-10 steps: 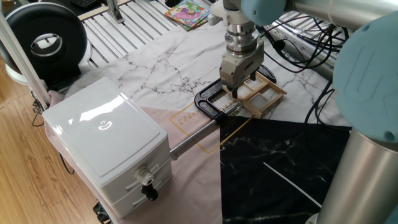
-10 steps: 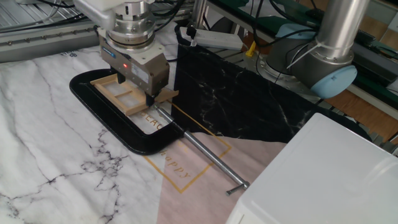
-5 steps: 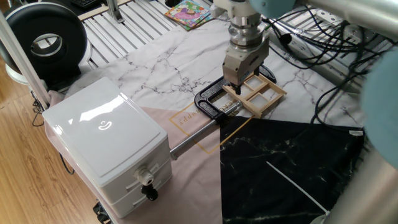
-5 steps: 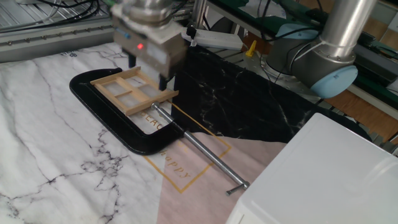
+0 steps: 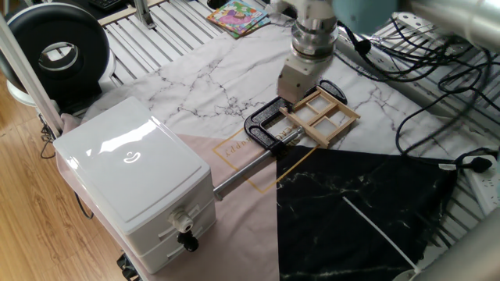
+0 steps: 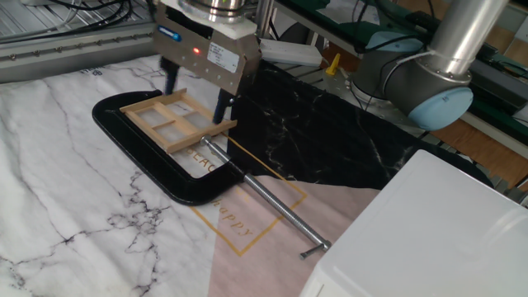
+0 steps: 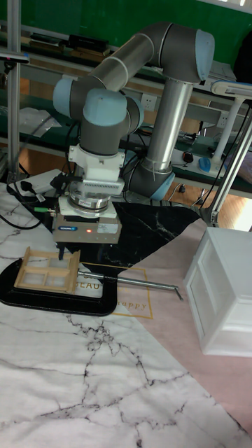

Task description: Close a sliding window

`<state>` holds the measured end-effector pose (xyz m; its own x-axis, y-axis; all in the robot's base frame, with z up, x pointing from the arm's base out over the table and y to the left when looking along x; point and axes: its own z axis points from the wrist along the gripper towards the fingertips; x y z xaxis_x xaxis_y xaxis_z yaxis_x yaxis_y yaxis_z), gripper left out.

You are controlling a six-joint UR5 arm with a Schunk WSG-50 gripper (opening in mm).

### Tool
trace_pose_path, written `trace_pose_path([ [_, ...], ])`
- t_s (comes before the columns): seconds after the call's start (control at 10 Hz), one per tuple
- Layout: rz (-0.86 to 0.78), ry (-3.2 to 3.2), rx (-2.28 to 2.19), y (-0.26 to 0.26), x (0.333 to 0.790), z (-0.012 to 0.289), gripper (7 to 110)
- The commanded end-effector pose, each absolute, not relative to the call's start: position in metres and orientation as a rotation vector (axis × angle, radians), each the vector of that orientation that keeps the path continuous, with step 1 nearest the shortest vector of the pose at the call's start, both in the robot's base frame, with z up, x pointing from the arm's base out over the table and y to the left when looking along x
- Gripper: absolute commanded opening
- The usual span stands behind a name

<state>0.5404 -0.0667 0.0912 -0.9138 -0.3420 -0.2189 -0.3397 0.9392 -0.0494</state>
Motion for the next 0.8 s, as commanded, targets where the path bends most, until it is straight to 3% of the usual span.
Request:
trace_pose_path([
  [0.0, -0.133, 2.737, -0.616, -0.078, 0.563, 0.106, 44],
  [0.3, -0.063, 2.920, -0.464, -0.076, 0.525, 0.096, 44],
  [0.7, 0.021, 2.941, -0.332, -0.062, 0.525, 0.091, 44],
])
